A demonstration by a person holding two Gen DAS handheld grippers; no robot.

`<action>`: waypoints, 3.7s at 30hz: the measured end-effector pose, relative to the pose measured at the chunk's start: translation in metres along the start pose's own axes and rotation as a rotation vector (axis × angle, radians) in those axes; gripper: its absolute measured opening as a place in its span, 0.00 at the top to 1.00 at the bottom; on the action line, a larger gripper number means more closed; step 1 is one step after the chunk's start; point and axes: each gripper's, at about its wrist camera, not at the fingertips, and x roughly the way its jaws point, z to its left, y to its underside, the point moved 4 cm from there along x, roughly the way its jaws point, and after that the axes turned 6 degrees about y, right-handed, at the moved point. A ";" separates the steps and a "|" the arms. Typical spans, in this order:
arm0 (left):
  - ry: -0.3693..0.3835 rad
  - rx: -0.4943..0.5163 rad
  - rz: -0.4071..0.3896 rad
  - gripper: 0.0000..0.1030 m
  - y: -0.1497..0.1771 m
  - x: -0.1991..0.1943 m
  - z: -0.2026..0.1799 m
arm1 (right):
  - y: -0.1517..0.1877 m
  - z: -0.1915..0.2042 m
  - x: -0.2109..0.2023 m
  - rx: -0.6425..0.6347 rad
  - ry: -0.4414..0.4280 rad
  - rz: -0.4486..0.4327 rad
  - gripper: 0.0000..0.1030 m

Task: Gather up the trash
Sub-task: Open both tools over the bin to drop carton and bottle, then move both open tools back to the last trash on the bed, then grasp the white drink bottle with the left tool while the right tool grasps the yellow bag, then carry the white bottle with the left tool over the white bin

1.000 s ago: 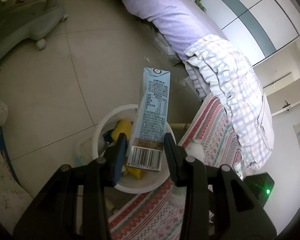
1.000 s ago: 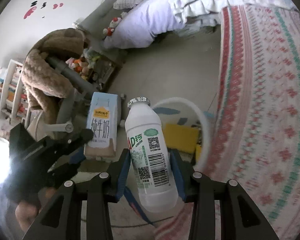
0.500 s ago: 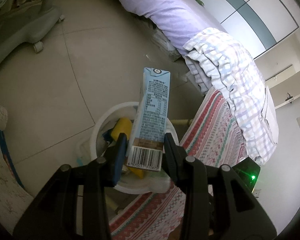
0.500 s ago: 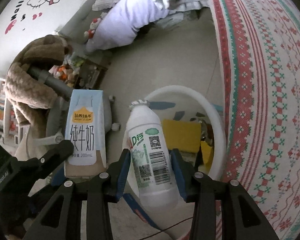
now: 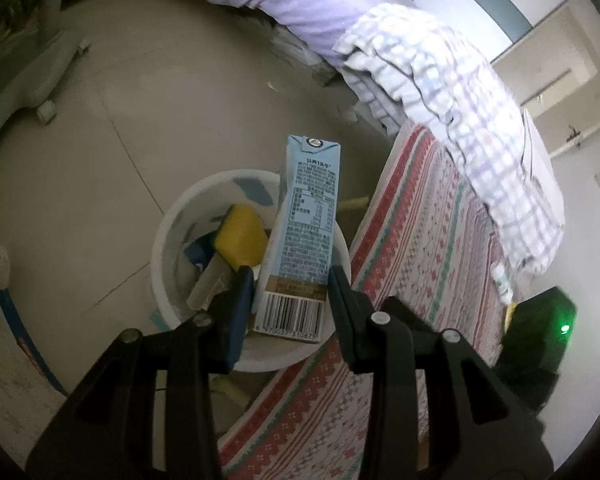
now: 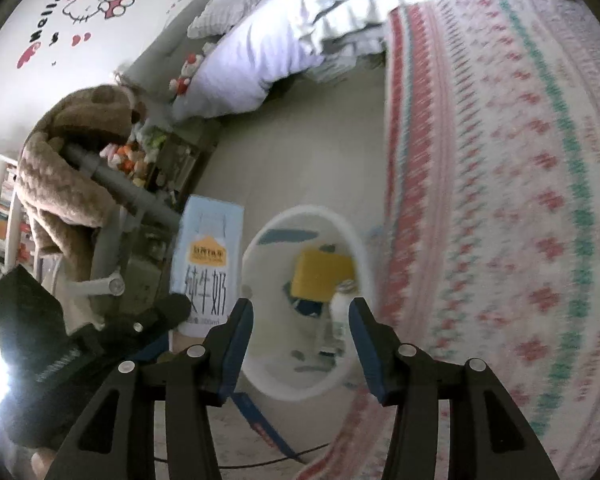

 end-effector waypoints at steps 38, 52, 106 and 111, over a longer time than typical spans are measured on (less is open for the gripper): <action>-0.018 0.054 -0.108 0.37 0.028 -0.041 -0.107 | -0.050 -0.185 -0.240 0.016 0.235 -0.245 0.47; 0.050 0.054 -0.042 0.37 0.069 -0.014 -0.208 | -0.088 -0.330 -0.305 -0.011 0.641 -0.288 0.43; -0.049 0.304 0.088 0.59 0.107 0.252 -0.419 | -0.075 -0.340 -0.334 0.094 0.574 -0.290 0.71; -0.089 0.371 0.042 0.59 0.104 0.220 -0.399 | -0.074 -0.329 -0.342 0.069 0.561 -0.319 0.71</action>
